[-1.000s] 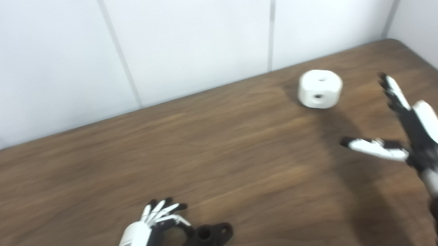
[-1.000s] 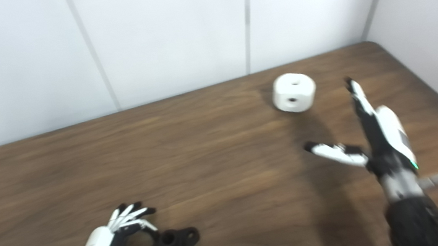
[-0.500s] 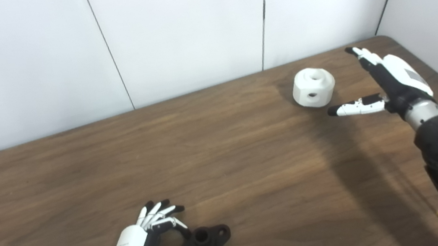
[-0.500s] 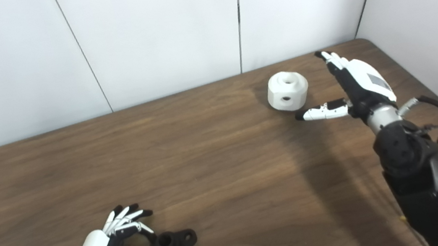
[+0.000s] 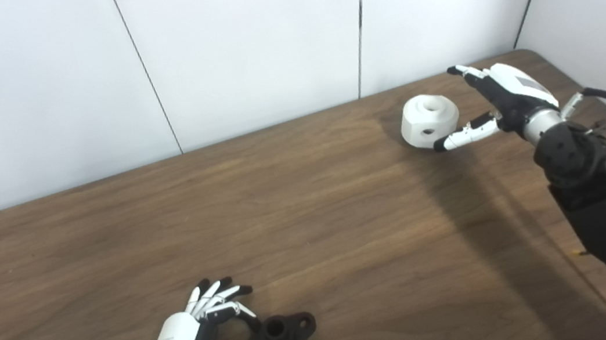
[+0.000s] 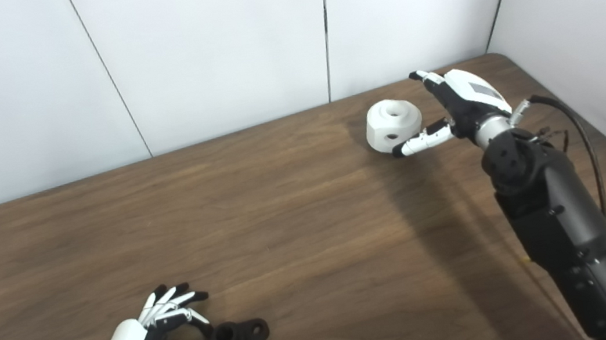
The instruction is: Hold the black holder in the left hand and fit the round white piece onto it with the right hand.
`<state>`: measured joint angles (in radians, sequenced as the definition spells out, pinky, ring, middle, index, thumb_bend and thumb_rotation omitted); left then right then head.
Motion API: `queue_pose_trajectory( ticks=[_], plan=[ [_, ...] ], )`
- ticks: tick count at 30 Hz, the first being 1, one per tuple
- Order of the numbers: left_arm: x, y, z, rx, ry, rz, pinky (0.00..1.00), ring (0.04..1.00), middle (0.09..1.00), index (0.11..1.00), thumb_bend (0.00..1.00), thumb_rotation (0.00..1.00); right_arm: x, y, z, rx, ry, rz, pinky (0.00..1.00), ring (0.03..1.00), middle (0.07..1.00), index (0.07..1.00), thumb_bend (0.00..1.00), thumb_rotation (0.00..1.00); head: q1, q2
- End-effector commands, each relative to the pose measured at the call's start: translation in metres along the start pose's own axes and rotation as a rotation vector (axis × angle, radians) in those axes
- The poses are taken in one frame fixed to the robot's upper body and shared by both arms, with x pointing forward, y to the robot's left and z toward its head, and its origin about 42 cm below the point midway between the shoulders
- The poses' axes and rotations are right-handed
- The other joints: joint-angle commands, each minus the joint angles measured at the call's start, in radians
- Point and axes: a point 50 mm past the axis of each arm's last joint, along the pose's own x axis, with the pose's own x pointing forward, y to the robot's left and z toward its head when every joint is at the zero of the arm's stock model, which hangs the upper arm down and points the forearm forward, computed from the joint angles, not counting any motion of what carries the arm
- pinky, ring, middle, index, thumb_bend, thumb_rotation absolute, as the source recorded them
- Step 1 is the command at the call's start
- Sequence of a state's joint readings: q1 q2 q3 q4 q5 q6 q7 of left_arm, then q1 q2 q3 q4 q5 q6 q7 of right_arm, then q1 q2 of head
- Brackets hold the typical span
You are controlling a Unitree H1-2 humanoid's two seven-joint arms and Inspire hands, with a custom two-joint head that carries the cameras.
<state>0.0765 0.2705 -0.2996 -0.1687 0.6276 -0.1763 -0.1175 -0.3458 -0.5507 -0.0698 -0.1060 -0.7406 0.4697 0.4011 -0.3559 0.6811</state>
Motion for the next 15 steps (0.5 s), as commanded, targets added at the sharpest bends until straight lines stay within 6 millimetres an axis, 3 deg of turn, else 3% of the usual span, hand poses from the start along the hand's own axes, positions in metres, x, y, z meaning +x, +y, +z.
queue_pose_trajectory(
  ticks=[1, 15],
  plan=[
    [-0.005, 0.0, -0.011, 0.02, 0.046, -0.036, 1.0, 0.923, 0.821, 0.485, 0.52, 0.05, 0.01, -0.027, 0.012, -0.035, -0.02, -0.084, 0.89, 1.0, 0.941, 0.921, 0.81, 0.37, -0.004, -0.001],
    [-0.008, 0.004, -0.009, 0.028, 0.063, -0.044, 1.0, 0.919, 0.818, 0.485, 0.52, 0.05, 0.043, -0.025, 0.026, -0.03, 0.019, -0.063, 0.95, 1.0, 0.94, 0.882, 0.82, 0.33, -0.028, -0.003]
  ],
)
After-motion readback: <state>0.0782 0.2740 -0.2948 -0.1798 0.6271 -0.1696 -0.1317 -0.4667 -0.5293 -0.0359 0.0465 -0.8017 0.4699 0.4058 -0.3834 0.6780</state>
